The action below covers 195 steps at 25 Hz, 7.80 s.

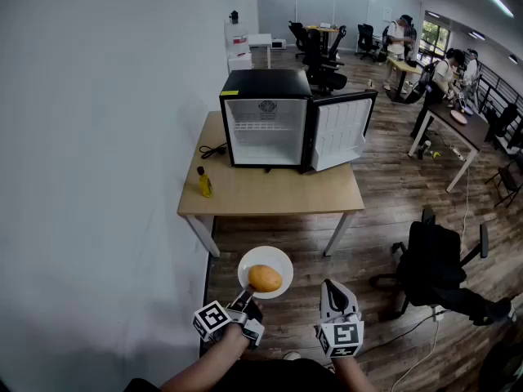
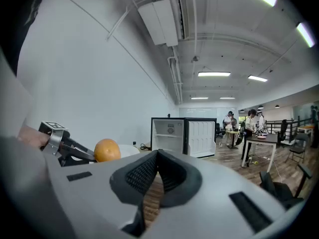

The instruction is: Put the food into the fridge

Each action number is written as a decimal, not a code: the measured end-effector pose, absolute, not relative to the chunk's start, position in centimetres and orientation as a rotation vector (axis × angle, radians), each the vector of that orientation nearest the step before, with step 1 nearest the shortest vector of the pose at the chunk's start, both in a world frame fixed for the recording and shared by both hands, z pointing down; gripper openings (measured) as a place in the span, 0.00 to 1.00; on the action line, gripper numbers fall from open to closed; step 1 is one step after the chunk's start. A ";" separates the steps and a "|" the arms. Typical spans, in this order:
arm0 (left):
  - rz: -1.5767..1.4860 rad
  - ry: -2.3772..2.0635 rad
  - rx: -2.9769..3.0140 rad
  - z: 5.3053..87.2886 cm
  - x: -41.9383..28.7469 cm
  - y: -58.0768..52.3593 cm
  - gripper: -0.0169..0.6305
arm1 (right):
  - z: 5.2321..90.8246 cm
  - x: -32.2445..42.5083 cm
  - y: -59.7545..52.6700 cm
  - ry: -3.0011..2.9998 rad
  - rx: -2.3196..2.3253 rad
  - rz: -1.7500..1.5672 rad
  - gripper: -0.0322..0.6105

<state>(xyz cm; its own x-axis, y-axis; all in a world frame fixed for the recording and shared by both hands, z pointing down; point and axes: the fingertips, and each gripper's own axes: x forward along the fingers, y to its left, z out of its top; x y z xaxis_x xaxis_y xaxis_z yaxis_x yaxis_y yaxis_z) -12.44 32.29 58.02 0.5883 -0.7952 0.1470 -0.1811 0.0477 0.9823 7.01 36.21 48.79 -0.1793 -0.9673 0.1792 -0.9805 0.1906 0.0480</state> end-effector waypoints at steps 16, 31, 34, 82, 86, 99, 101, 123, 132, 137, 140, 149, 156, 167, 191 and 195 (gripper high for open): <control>-0.651 -0.883 1.471 58.3 -7.6 33.2 0.06 | 49.6 12.0 36.2 -2.346 1.818 0.187 0.14; -0.578 -0.836 1.459 60.1 -5.7 20.5 0.06 | 50.3 12.7 24.1 -2.283 1.833 0.170 0.14; -0.560 -0.824 1.472 59.8 -5.9 16.7 0.06 | 49.9 12.7 20.6 -2.266 1.841 0.176 0.14; -0.546 -0.814 1.475 62.3 -5.5 -17.0 0.06 | 52.3 13.2 -12.8 -2.266 1.866 0.206 0.14; -0.555 -0.811 1.493 62.7 -4.4 -20.1 0.06 | 52.9 13.9 -16.1 -2.275 1.850 0.221 0.14; -0.579 -0.829 1.495 67.3 -1.5 -27.6 0.06 | 54.3 14.8 -24.6 -2.319 1.729 0.206 0.14; -0.597 -0.828 1.487 68.0 -1.2 -28.8 0.06 | 54.5 15.0 -25.6 -2.315 1.726 0.204 0.14; -0.649 -0.899 1.431 77.5 0.0 -37.6 0.06 | 57.1 13.0 -30.6 -2.368 1.568 0.329 0.14; -0.571 -0.899 1.445 79.8 2.7 -39.0 0.06 | 57.2 13.7 -31.8 -2.342 1.599 0.285 0.14; -0.560 -0.904 1.416 80.6 3.4 -39.4 0.06 | 56.9 12.9 -32.3 -2.357 1.589 0.276 0.14; -0.537 -0.923 1.428 80.8 3.6 -39.8 0.06 | 57.1 12.9 -32.3 -2.353 1.590 0.282 0.14; -0.533 -0.921 1.414 80.8 4.6 -41.1 0.06 | 57.7 12.4 -32.3 -2.355 1.591 0.315 0.14; -0.526 -0.976 1.349 81.0 5.0 -41.9 0.06 | 58.2 11.9 -32.1 -2.363 1.580 0.342 0.14; -0.384 -1.039 1.310 81.9 5.2 -42.3 0.06 | 57.8 11.8 -31.8 -2.373 1.592 0.336 0.14; 0.215 -1.289 1.691 80.6 5.4 -43.4 0.45 | 58.5 13.3 -28.7 -2.352 1.590 0.368 0.14; 0.236 -1.302 1.734 80.5 5.0 -43.1 0.46 | 58.7 13.1 -28.5 -2.352 1.585 0.370 0.14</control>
<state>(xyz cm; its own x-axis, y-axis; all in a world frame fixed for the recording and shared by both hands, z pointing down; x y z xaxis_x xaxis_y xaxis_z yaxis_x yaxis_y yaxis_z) 4.99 -43.12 80.48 0.4209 -0.6580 0.6244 -0.8352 -0.0125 0.5498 13.14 -28.47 58.67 -0.3590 -0.8574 0.3687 -0.9292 0.3654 -0.0549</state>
